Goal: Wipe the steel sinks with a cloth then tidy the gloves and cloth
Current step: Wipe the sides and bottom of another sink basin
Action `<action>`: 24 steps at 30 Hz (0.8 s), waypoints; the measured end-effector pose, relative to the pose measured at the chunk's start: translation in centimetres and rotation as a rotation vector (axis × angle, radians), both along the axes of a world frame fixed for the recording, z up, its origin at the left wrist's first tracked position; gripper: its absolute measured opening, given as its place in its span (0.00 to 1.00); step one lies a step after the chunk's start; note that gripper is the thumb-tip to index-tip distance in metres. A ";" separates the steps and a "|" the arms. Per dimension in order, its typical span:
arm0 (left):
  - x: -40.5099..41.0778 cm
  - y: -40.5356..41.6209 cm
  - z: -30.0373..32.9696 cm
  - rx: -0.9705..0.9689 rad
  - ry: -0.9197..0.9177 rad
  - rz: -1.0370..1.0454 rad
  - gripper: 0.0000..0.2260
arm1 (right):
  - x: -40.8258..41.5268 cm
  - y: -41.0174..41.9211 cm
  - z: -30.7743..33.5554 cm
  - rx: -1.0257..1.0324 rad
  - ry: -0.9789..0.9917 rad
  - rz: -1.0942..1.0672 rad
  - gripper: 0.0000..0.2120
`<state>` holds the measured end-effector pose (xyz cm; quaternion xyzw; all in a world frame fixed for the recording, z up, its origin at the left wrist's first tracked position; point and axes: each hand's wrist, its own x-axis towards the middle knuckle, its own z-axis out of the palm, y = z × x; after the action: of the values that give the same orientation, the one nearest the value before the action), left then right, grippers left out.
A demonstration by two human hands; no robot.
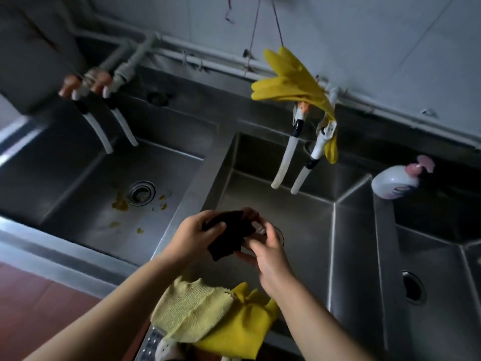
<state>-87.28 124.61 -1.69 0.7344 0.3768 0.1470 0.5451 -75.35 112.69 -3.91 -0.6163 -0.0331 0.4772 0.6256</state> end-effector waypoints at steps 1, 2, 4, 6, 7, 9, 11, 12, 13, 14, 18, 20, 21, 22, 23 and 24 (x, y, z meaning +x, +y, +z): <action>-0.9 0.5 0.8 -0.059 -0.039 0.024 0.06 | -0.5 0.4 0.7 -0.025 -0.054 0.025 0.23; -1.9 1.0 1.6 -0.114 -0.074 0.049 0.05 | -0.9 1.0 1.3 -0.061 -0.135 0.057 0.23; -3.8 2.3 2.9 -0.205 -0.138 0.079 0.06 | -2.0 2.4 2.5 -0.130 -0.335 0.135 0.24; -5.8 3.8 3.9 -0.251 -0.188 0.110 0.07 | -3.3 4.5 3.6 -0.137 -0.456 0.223 0.27; -6.9 4.8 4.3 -0.249 -0.199 0.132 0.08 | -4.1 5.8 4.2 -0.108 -0.473 0.264 0.28; -9.5 7.2 4.8 -0.233 -0.201 0.138 0.08 | -6.2 8.8 5.2 -0.024 -0.464 0.341 0.29; -12.4 9.9 4.9 -0.201 -0.189 0.108 0.08 | -9.0 12.3 6.0 0.043 -0.475 0.443 0.29; -14.0 11.4 4.9 -0.188 -0.185 0.095 0.08 | -10.7 14.1 6.2 0.055 -0.502 0.497 0.29; -15.7 13.0 4.8 -0.178 -0.179 0.086 0.08 | -12.4 16.0 6.1 0.045 -0.557 0.541 0.27; -17.4 14.7 4.6 -0.166 -0.165 0.087 0.08 | -14.1 17.9 5.8 0.011 -0.647 0.575 0.25; -24.1 21.0 2.8 -0.092 -0.038 0.121 0.08 | -20.6 24.8 3.2 -0.214 -0.995 0.649 0.09; -26.5 23.7 1.3 -0.018 0.092 0.143 0.06 | -23.2 27.1 2.1 -0.230 -1.005 0.639 0.05; -27.5 25.1 0.5 0.024 0.162 0.141 0.04 | -24.2 28.1 1.5 -0.238 -0.981 0.621 0.04; -28.1 25.9 -0.2 0.061 0.218 0.139 0.03 | -24.8 28.5 1.1 -0.250 -0.959 0.609 0.02; -28.4 26.6 -0.8 0.088 0.260 0.134 0.02 | -25.1 28.7 0.8 -0.272 -0.947 0.598 0.03; -28.6 27.4 -1.5 0.111 0.295 0.119 0.03 | -25.4 29.1 0.3 -0.301 -0.940 0.579 0.04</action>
<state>-115.92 152.01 -3.18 0.7535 0.4869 0.0902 0.4325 -100.77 141.76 -3.64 -0.8103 -0.4070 0.3033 0.2928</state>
